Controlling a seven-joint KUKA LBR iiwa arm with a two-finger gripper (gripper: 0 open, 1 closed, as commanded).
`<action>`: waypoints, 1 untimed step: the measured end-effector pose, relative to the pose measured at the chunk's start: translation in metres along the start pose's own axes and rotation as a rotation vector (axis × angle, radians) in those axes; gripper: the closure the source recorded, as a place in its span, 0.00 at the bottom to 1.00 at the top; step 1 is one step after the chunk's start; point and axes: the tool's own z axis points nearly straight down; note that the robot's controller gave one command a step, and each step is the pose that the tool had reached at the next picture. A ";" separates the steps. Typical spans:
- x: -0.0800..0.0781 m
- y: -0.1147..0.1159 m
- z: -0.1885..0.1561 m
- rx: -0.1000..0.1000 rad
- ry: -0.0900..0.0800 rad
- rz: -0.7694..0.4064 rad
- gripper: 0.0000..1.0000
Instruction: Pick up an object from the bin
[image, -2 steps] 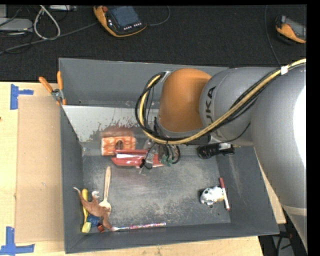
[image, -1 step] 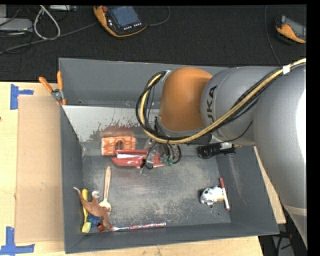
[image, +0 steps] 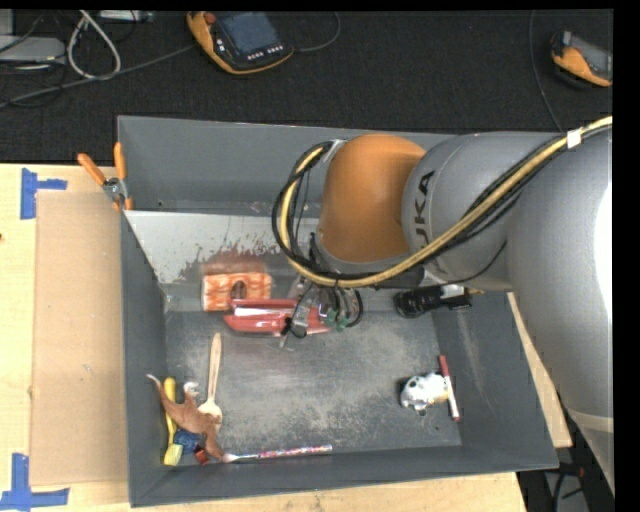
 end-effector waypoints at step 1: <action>0.001 -0.001 -0.011 0.000 0.003 0.001 1.00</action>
Offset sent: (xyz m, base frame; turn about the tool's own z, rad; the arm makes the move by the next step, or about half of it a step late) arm -0.0008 -0.0002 0.1007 0.0004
